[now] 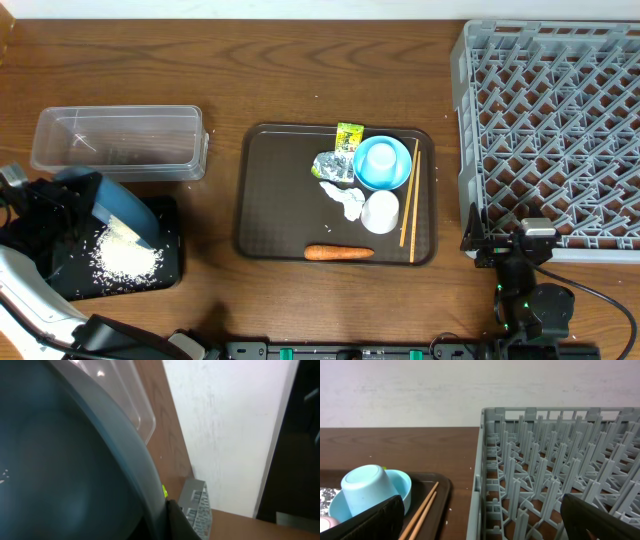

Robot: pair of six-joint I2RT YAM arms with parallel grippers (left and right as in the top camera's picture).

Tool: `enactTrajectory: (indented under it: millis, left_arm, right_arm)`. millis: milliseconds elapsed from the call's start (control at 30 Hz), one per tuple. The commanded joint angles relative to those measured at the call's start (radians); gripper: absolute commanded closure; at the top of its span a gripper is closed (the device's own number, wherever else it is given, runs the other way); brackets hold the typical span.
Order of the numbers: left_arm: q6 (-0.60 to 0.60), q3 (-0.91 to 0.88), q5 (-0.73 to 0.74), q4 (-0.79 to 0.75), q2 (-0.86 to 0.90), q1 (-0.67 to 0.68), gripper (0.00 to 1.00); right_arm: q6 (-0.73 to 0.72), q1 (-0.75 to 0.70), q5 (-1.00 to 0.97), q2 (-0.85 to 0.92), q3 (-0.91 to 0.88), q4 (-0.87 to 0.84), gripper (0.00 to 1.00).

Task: Sort waste into correct bins and load items into the dishwasher rack
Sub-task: 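Tilt the blue plate to pour rice onto the black tray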

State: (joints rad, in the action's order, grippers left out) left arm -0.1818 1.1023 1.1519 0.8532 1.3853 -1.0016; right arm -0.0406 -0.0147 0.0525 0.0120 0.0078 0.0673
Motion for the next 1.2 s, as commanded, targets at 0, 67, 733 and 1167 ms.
enactTrajectory:
  millis: [0,67,733,1167]
  left_arm:
    - [0.006,-0.002,0.05,0.013,0.006,-0.016,0.94]
    - [0.06,-0.003,0.114,0.052,0.006,-0.03,0.94]
    - [0.093,-0.003,0.111,0.083,0.01,-0.12,0.94]
    - [0.08,-0.003,0.201,0.152,0.012,-0.148,0.94]
  right_arm:
    - [-0.007,0.0,0.001,-0.007,-0.002,0.003,0.01]
    - [-0.007,0.0,0.001,-0.007,-0.002,0.003,0.01]
    - [-0.007,0.0,0.001,-0.007,-0.002,0.003,0.01]
    - [-0.007,0.0,0.001,-0.007,-0.002,0.003,0.01]
